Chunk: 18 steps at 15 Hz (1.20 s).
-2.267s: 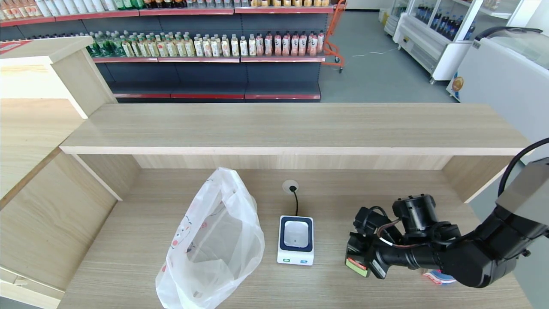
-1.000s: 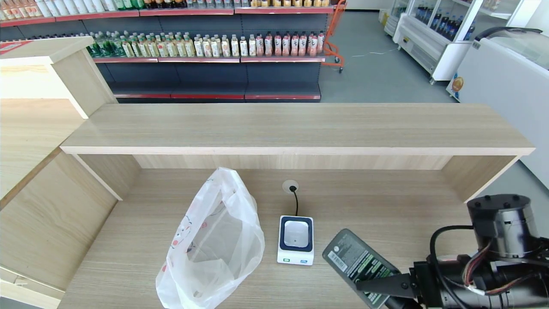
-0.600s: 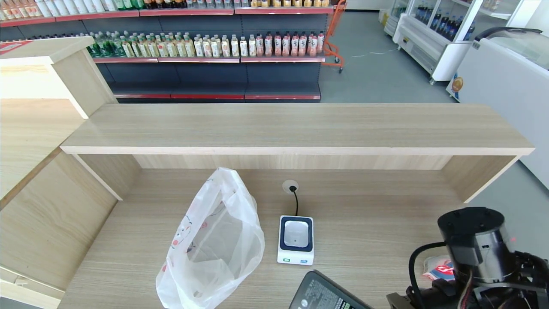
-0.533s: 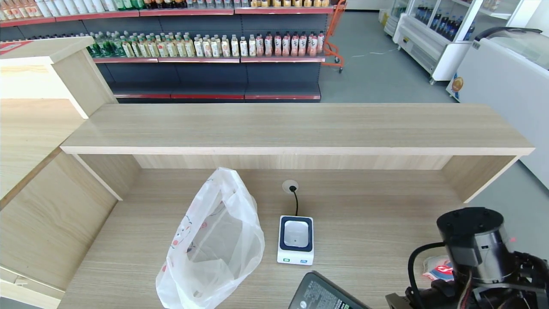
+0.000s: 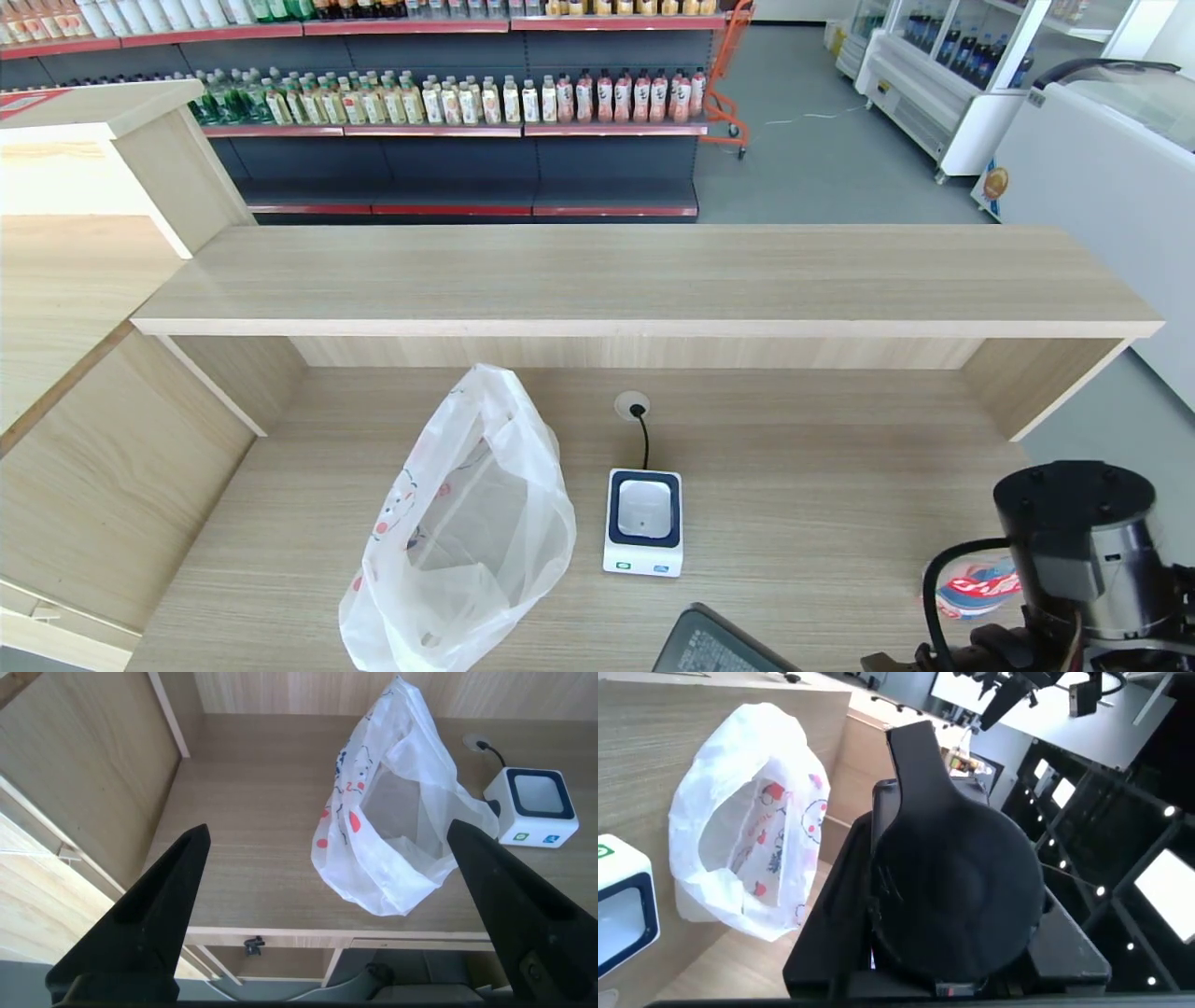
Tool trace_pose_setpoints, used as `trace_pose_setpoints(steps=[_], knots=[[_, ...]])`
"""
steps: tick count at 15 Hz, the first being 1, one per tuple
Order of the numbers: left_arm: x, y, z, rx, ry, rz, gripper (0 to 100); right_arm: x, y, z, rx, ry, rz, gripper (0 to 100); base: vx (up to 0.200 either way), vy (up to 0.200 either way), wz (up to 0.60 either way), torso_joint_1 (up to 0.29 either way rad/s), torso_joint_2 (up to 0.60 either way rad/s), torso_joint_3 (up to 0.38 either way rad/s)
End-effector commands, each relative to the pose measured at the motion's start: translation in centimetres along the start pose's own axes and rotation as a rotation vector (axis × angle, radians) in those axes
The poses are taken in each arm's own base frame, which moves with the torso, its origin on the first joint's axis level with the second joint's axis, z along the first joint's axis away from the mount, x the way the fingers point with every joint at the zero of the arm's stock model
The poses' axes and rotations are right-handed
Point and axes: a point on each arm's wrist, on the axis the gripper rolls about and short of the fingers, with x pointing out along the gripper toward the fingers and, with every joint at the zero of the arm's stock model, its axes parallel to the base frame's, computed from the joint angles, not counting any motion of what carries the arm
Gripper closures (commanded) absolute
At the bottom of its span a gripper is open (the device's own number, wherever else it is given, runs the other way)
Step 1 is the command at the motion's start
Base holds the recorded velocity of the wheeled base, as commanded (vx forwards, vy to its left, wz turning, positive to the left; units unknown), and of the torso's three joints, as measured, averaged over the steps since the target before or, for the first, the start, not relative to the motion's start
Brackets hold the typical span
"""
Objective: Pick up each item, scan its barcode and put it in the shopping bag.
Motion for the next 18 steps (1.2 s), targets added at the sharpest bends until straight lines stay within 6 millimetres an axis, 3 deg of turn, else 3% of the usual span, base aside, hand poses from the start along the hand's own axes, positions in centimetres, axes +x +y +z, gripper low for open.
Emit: trace_pose_setpoints(steps=[1, 5, 18], knots=[[0.0, 0.0, 0.0, 0.000, -0.001, 0.001, 0, -0.8, -0.2, 0.0, -0.006, 0.032, 0.010, 100, 0.000, 0.000, 0.00, 0.000, 0.00, 0.000], [0.0, 0.0, 0.0, 0.000, -0.001, 0.000, 0, -2.0, 0.8, -0.5, 0.027, 0.069, 0.006, 100, 0.000, 0.000, 0.00, 0.000, 0.00, 0.000], [0.0, 0.0, 0.0, 0.000, -0.001, 0.000, 0, -1.8, 1.0, -0.6, 0.035, 0.062, 0.006, 100, 0.000, 0.000, 0.00, 0.000, 0.00, 0.000]])
